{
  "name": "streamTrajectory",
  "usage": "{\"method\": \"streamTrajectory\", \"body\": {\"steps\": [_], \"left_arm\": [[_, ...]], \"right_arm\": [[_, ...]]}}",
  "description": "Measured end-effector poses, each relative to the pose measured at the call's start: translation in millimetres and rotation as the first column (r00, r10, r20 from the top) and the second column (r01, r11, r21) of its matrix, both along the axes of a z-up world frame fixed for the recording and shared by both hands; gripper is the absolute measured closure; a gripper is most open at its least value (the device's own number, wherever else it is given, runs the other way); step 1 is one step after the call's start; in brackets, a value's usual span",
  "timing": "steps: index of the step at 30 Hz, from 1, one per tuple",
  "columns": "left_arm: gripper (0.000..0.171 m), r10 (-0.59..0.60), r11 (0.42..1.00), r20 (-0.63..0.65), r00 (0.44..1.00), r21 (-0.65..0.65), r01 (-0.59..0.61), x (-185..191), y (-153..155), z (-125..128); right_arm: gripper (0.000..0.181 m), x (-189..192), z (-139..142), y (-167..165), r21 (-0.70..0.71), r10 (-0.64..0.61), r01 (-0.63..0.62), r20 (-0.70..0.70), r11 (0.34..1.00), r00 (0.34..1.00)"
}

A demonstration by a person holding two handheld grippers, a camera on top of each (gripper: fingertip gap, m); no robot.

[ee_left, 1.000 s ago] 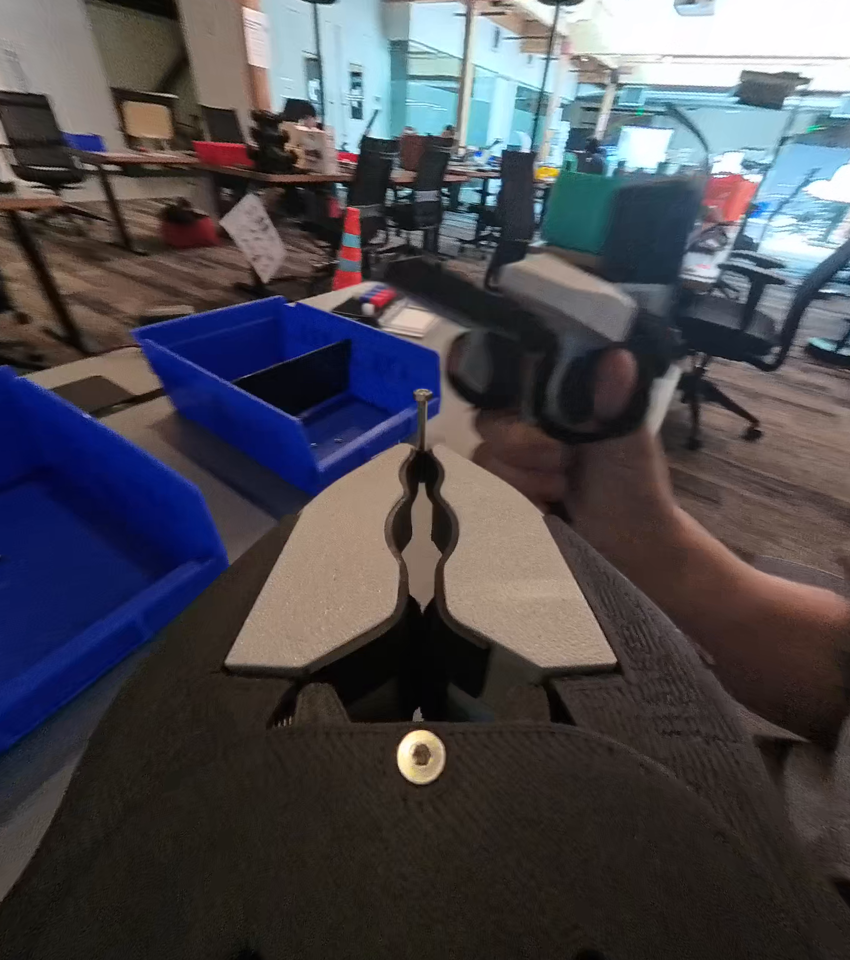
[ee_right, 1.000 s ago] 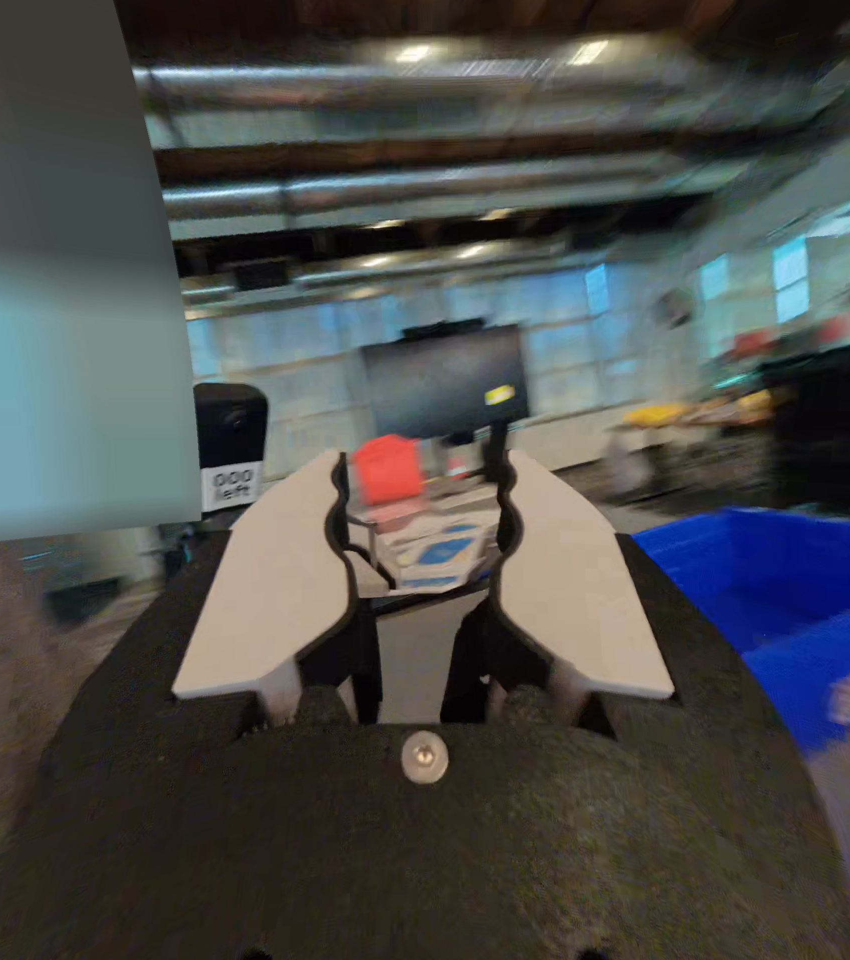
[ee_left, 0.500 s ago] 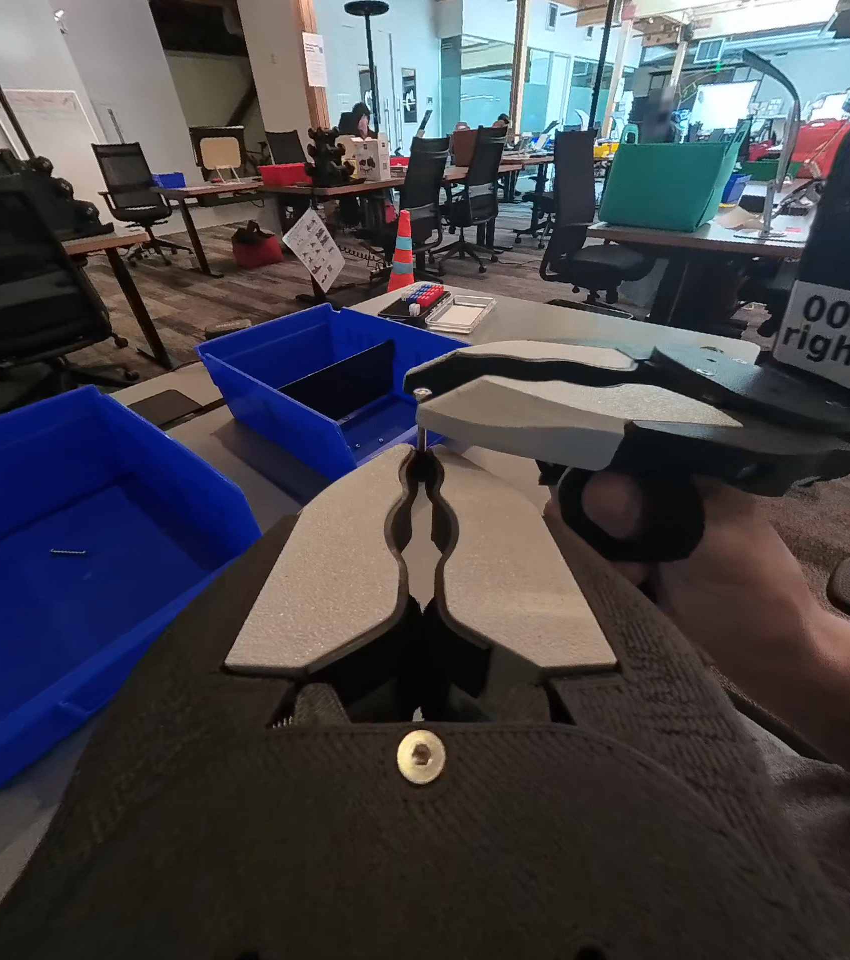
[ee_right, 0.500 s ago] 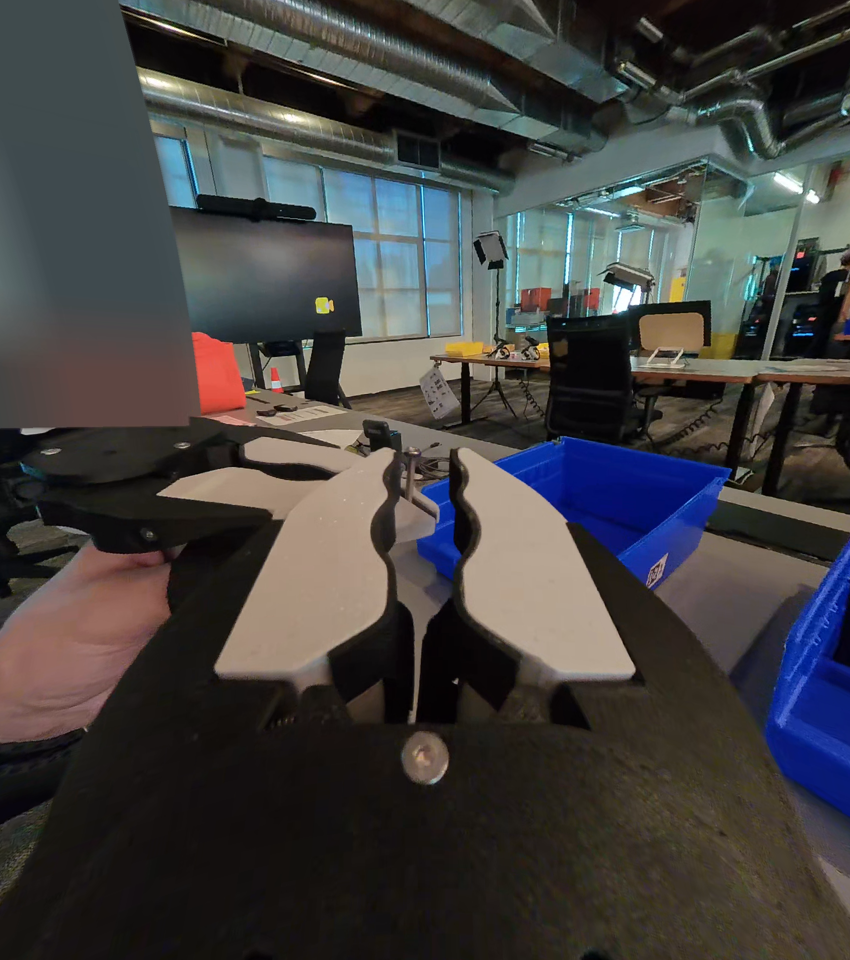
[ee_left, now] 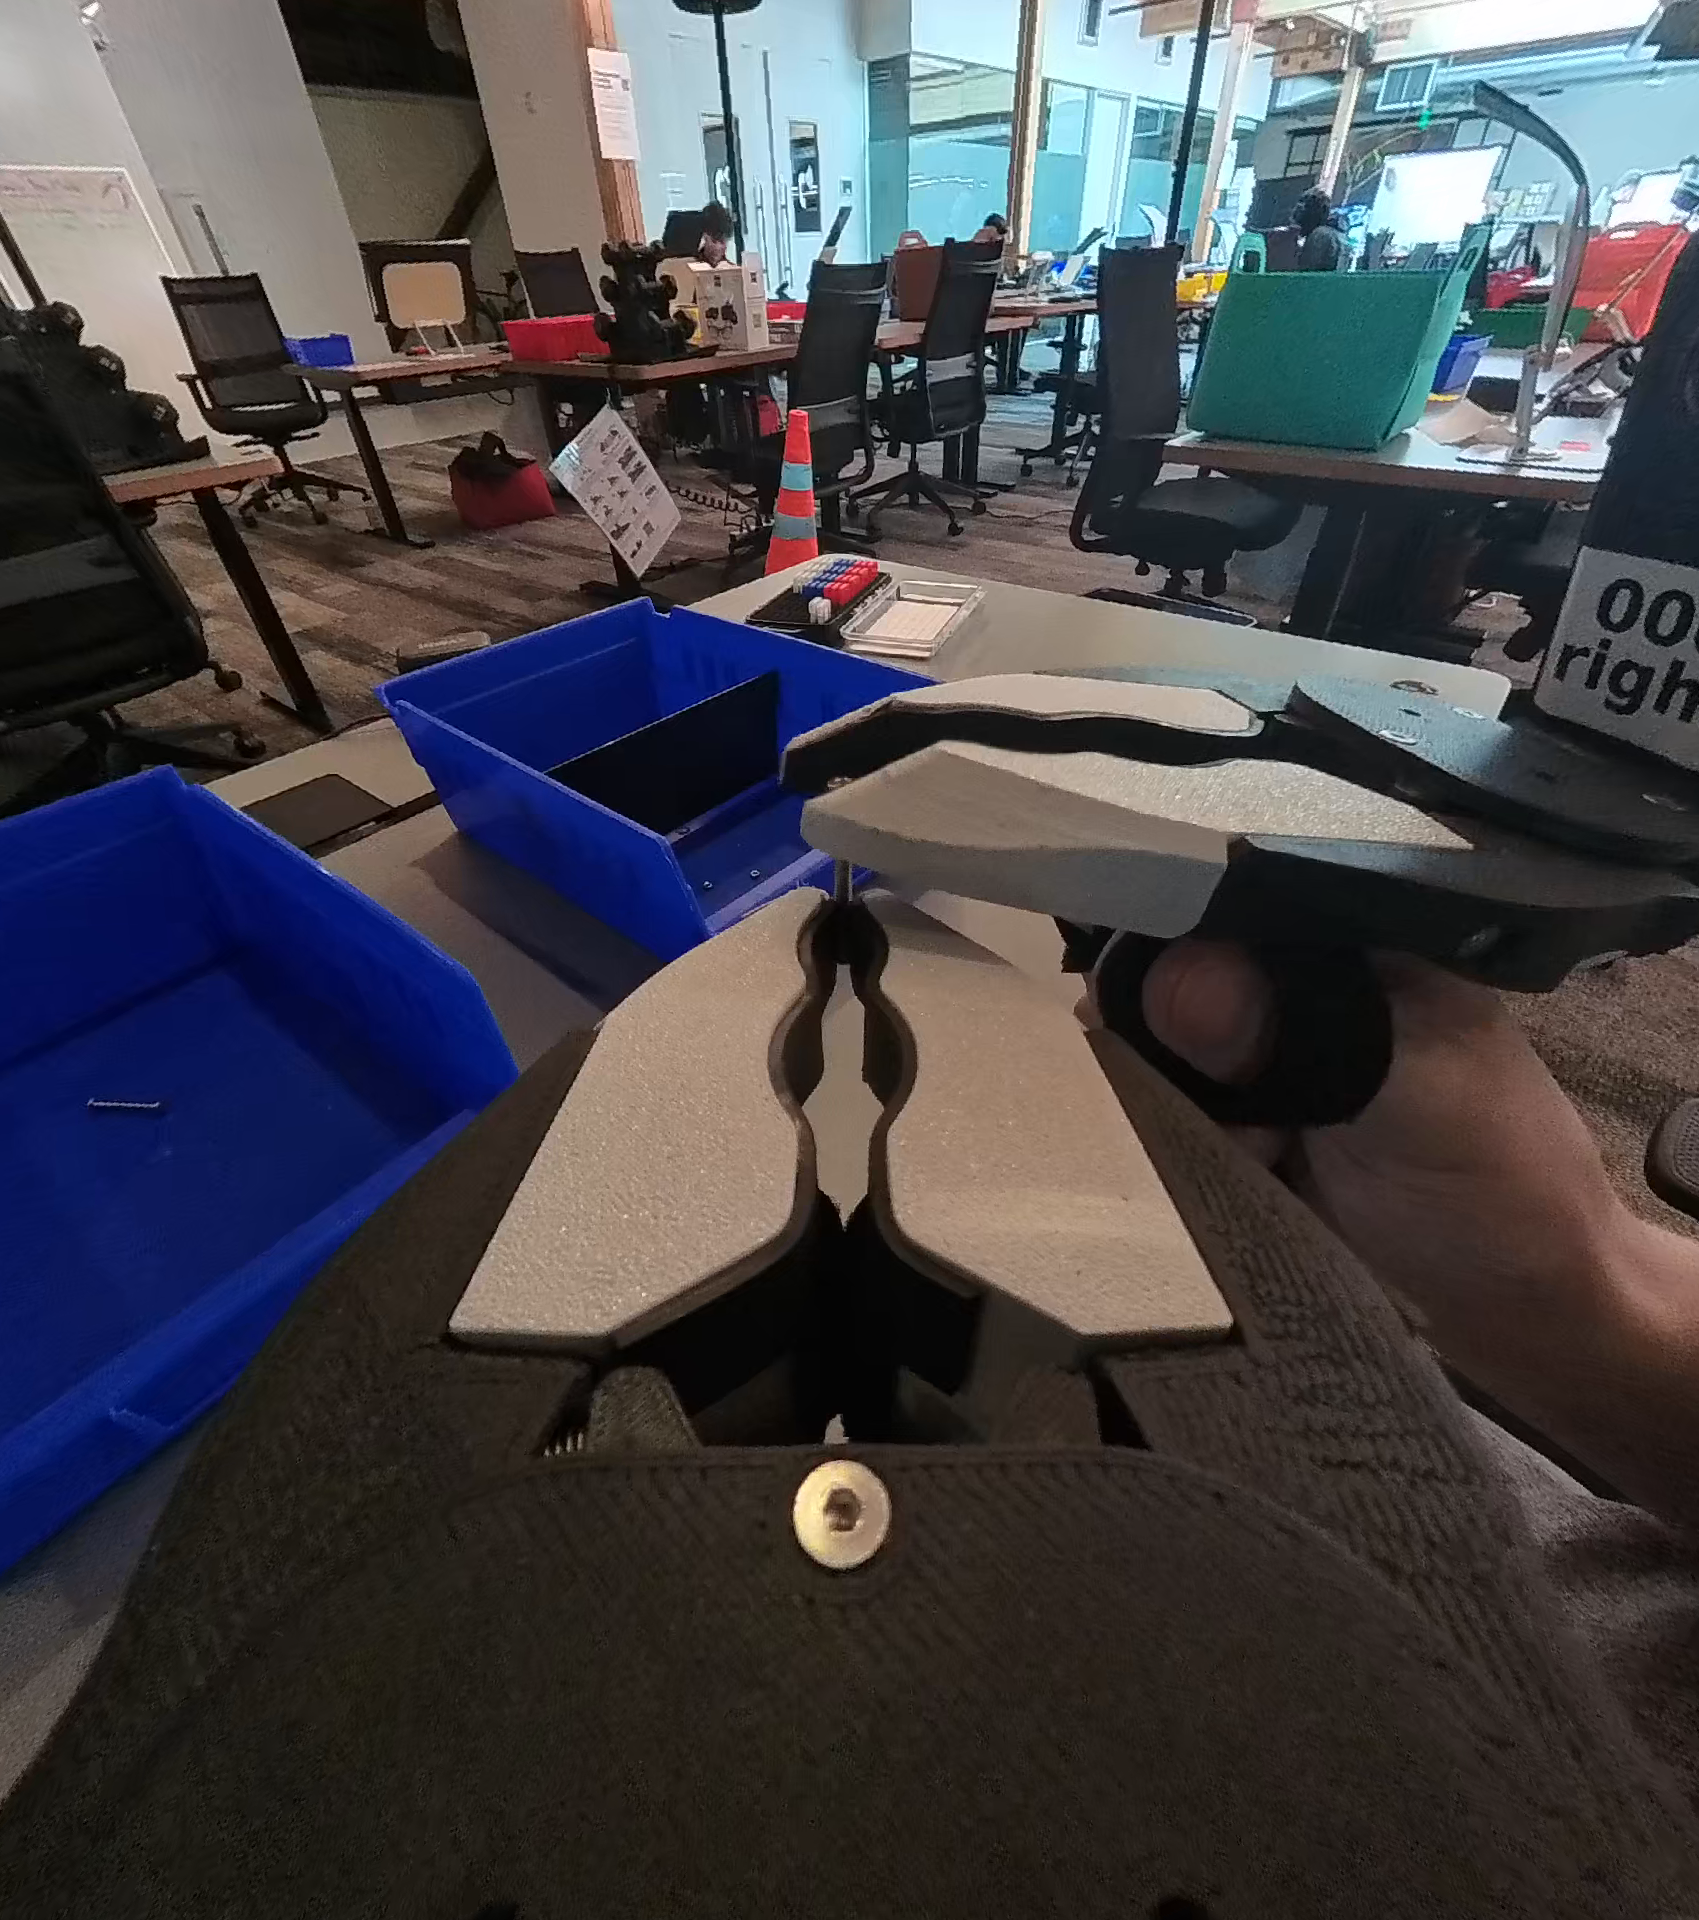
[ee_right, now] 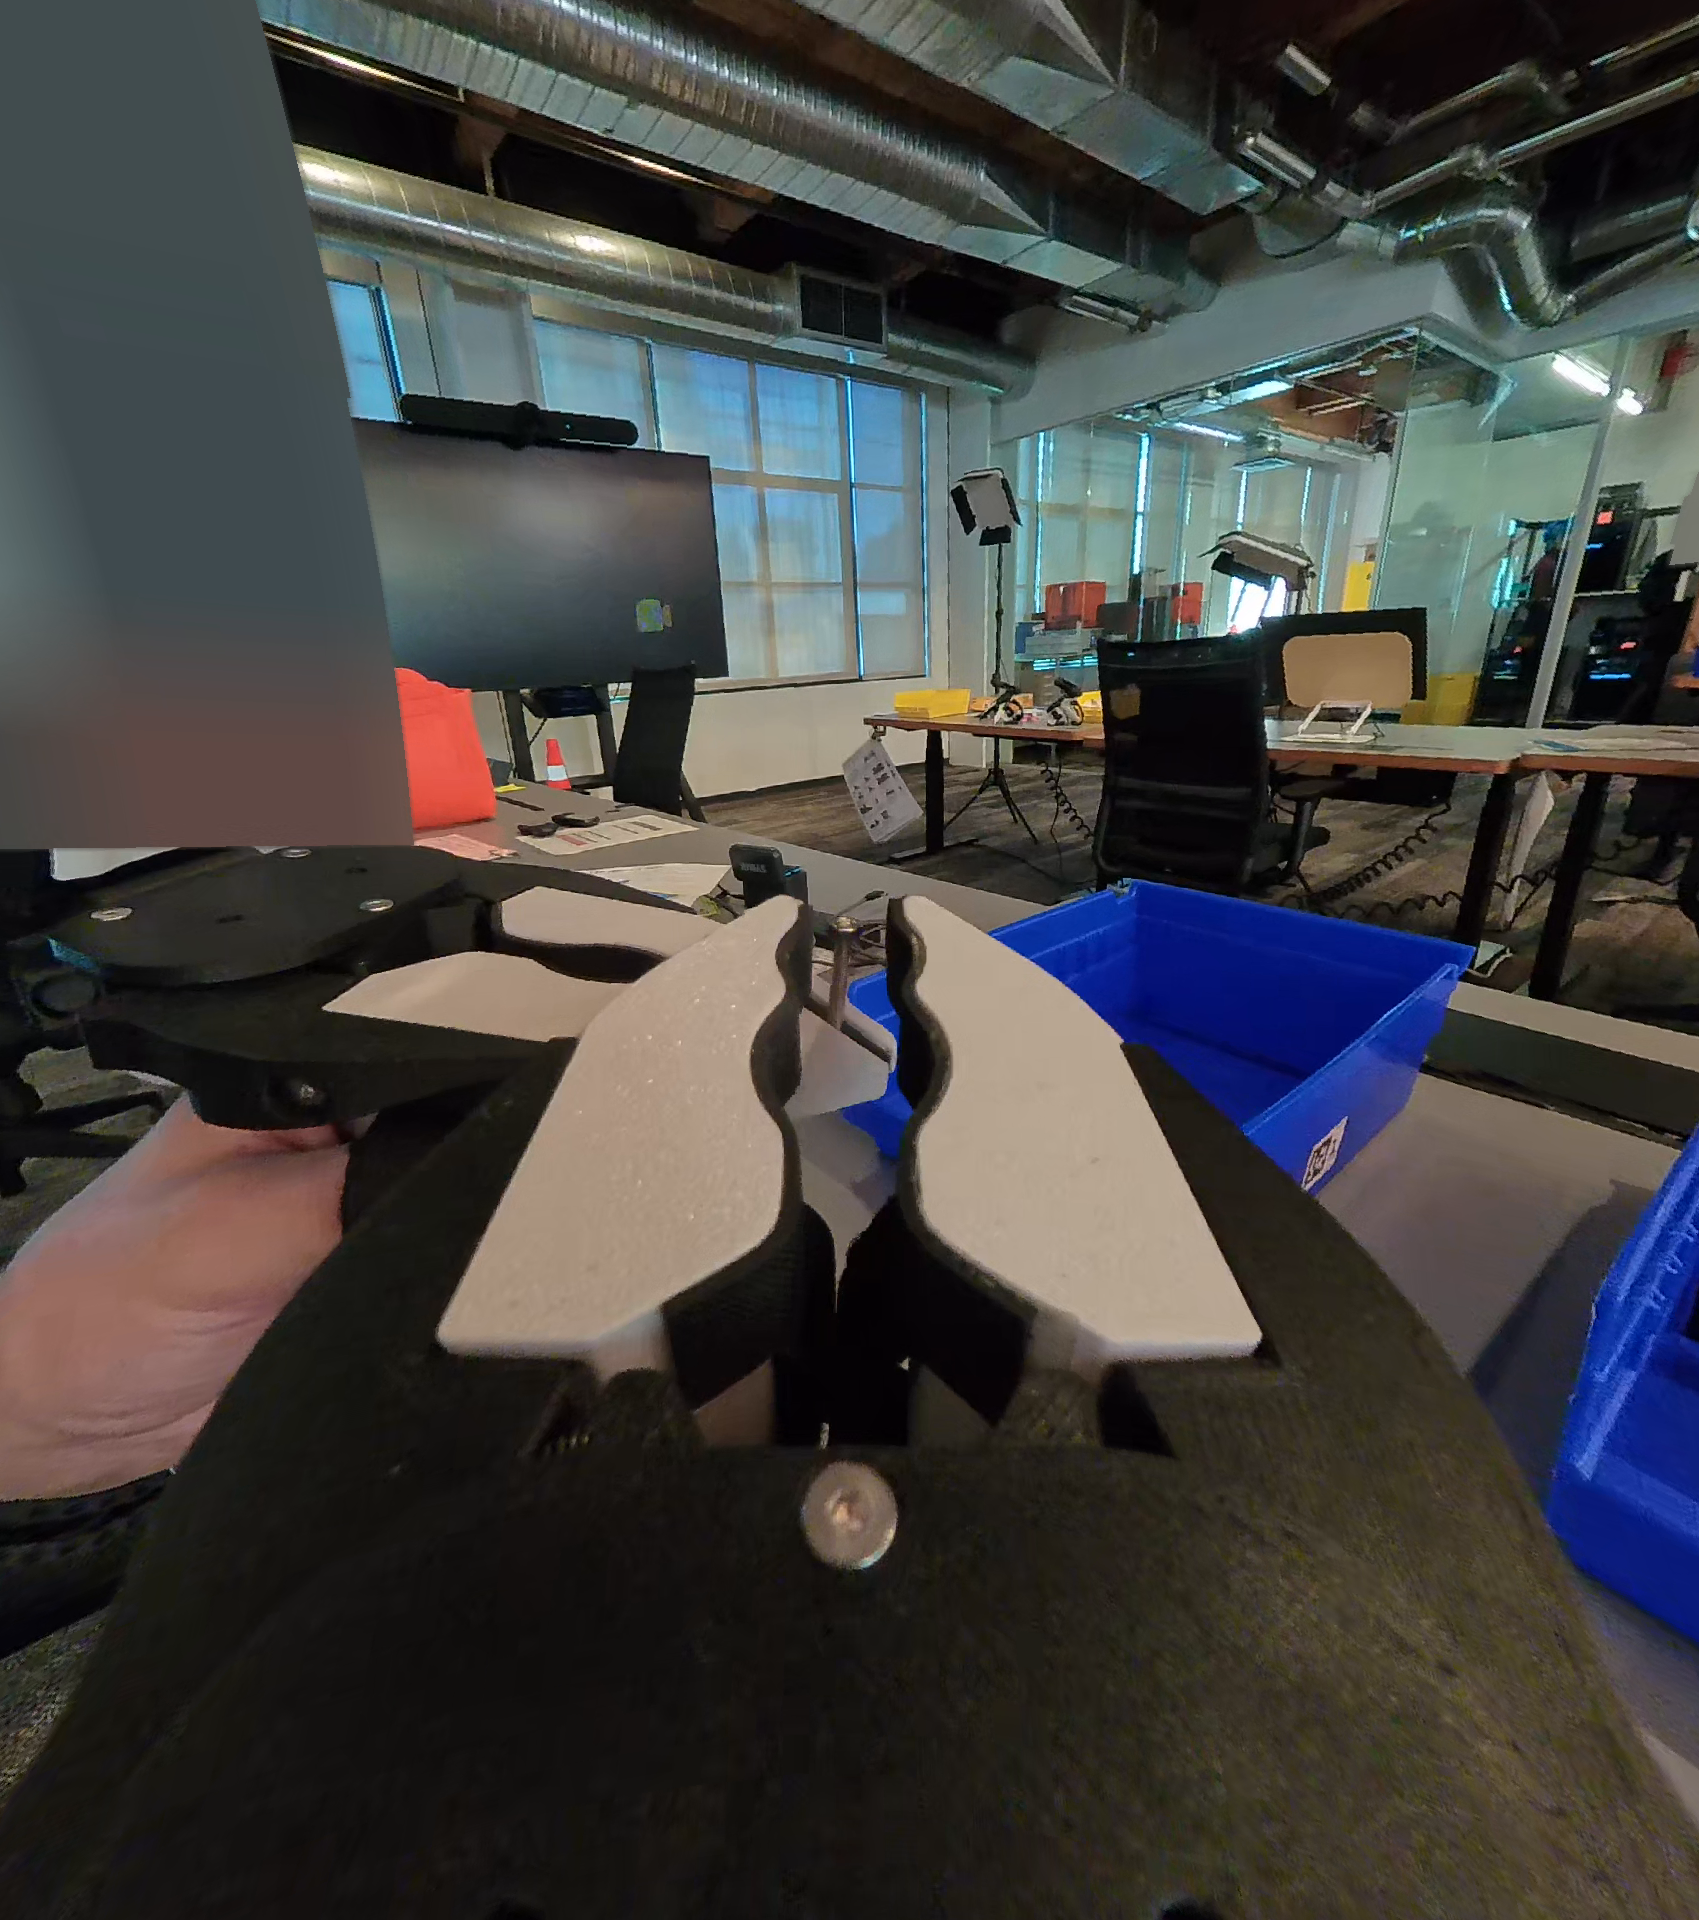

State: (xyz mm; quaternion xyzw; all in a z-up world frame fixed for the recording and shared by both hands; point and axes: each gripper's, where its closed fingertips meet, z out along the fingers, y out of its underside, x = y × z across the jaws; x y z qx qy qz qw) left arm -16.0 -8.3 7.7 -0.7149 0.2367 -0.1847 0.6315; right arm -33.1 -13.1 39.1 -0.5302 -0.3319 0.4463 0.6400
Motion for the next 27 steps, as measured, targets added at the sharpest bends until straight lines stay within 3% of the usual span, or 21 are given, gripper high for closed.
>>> {"method": "streamTrajectory", "body": {"steps": [13,15,17,19,21,23,27], "left_arm": [[0.169,-0.014,1.000,-0.003,1.000,-0.002,0.014,3.1,-0.7,-1.5],[0.169,-0.031,1.000,0.002,1.000,0.003,0.031,5.0,-2.2,-0.2],[0.169,-0.085,0.996,0.037,0.996,-0.004,0.085,8.8,-5.3,2.5],[0.170,-0.157,0.987,0.094,0.983,-0.029,0.160,12.8,-9.5,5.2],[0.170,-0.205,0.977,0.117,0.972,-0.040,0.211,16.3,-13.2,6.6],[0.170,-0.246,0.966,0.131,0.960,-0.053,0.254,21.4,-17.3,6.9],[0.170,-0.333,0.934,0.159,0.929,-0.078,0.348,34.7,-26.4,4.8]], "right_arm": [[0.176,2.0,-0.4,-2.5,0.004,0.033,-0.033,0.000,0.999,0.999],[0.176,3.0,0.6,-4.5,0.009,0.096,-0.096,0.003,0.995,0.995],[0.176,3.9,3.3,-7.9,-0.017,0.236,-0.237,-0.020,0.971,0.971],[0.177,5.7,6.6,-12.8,-0.062,0.432,-0.436,-0.068,0.898,0.899],[0.177,8.0,8.4,-17.9,-0.103,0.619,-0.629,-0.119,0.770,0.777],[0.177,12.5,9.4,-25.3,-0.134,0.790,-0.808,-0.167,0.574,0.590],[0.177,24.5,8.6,-36.0,-0.095,0.937,-0.965,-0.233,0.243,0.259]]}}
